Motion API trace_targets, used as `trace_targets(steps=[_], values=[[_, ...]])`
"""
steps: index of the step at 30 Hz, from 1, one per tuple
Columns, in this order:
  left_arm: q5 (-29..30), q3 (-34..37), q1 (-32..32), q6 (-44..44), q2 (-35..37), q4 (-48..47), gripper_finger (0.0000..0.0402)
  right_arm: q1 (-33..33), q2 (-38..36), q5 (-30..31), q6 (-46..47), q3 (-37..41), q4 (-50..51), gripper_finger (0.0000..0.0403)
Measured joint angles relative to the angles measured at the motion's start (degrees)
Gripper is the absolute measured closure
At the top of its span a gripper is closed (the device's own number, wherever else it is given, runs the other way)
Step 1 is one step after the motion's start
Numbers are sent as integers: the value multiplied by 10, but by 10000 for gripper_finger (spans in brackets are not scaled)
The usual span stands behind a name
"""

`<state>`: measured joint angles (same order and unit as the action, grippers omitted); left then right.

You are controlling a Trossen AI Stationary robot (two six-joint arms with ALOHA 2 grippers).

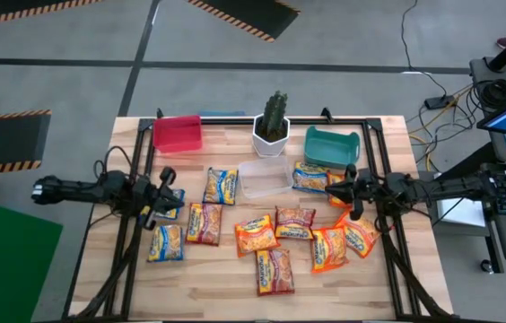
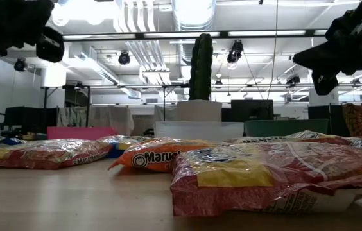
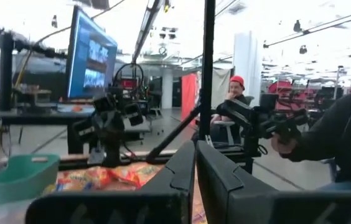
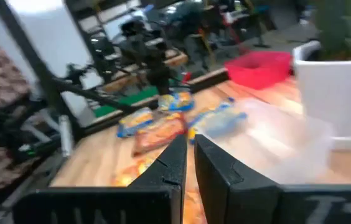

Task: Sort Maruchan noodles
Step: Put the orange noodle pack into the transparent bin

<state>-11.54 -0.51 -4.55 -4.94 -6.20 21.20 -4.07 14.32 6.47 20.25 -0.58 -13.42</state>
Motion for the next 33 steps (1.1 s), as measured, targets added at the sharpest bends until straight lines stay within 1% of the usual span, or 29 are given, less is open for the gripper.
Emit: trace_targets(steps=[5, 10, 12, 15, 18, 24, 26, 28, 31, 33], values=[[-1, 0, -6, 12, -57, 97, 401, -10, 28, -6, 5, 0, -74, 380], [-1, 0, -21, 0, -131, 201, 401, -9, 51, -4, 41, 0, -102, 380], [-1, 0, -30, 0, -165, 251, 401, -9, 59, 13, 68, 0, -110, 380], [-1, -4, -35, 8, -215, 321, 401, -9, 68, 58, 129, -1, -111, 380], [-1, -24, -35, 1, -262, 372, 401, -11, 81, 55, 143, -10, -114, 380], [-1, -100, -35, -32, -349, 377, 401, -26, 119, 56, 133, -38, -157, 380], [-1, -129, -35, -34, -381, 374, 401, -26, 139, 56, 130, -52, -158, 380], [-1, -162, -35, -58, -414, 371, 401, -26, 160, 56, 131, -65, -158, 380], [-1, -208, -35, -128, -458, 328, 401, -26, 195, 56, 145, -83, -158, 380], [-1, -243, -35, -143, -484, 273, 401, -26, 221, 56, 168, -88, -157, 380]])
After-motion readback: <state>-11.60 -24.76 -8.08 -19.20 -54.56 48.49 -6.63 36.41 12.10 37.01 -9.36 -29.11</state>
